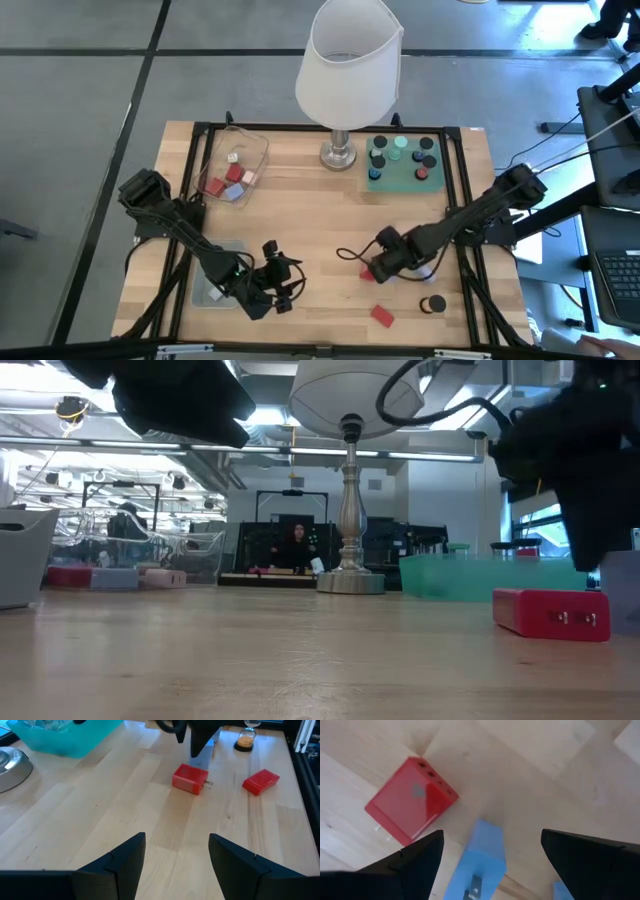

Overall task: Pick & Place Office items
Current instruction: Move the light blue and red charger adapters to the center of the table

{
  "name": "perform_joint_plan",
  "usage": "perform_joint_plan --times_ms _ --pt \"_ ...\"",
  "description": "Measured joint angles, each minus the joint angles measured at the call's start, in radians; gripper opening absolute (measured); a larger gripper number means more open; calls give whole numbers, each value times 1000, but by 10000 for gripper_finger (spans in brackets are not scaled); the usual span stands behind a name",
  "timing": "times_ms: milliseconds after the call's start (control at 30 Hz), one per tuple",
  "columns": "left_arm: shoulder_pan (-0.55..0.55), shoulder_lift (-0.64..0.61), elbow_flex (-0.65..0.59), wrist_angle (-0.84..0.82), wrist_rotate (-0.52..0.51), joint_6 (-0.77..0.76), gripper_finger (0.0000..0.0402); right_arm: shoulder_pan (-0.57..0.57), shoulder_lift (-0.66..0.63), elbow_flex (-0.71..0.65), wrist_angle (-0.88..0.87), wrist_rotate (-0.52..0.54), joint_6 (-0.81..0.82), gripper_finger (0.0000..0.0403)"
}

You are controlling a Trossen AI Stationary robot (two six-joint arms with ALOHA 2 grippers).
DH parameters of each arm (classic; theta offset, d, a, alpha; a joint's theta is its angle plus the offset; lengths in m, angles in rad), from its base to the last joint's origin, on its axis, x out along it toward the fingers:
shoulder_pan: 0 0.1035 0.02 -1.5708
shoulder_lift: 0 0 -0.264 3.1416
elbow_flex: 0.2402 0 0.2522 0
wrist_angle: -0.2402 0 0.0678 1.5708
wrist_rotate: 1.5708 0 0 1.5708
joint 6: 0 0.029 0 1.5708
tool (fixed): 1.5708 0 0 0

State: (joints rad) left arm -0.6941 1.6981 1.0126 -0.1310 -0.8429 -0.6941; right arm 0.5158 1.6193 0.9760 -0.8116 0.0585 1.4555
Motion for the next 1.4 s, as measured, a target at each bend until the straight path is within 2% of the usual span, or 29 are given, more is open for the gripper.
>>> perform_joint_plan --times_ms 300,433,633,967,1200,1300,1400 --pt "0 0 0 0 0 0 214 50 5 0 2 -22 58 338" --pt "0 0 0 0 0 0 214 72 5 0 2 -17 76 318" --pt "0 0 0 0 0 0 214 90 5 0 2 -11 81 257" --pt "0 0 0 0 13 0 214 90 5 0 3 -16 -29 122" --pt "0 0 0 0 7 0 214 52 -54 15 -48 -5 -146 122" --pt "0 0 0 0 -3 0 214 18 -77 75 -120 68 -203 122" --pt "0 0 0 0 -4 0 214 -25 -81 148 -132 172 -338 127"
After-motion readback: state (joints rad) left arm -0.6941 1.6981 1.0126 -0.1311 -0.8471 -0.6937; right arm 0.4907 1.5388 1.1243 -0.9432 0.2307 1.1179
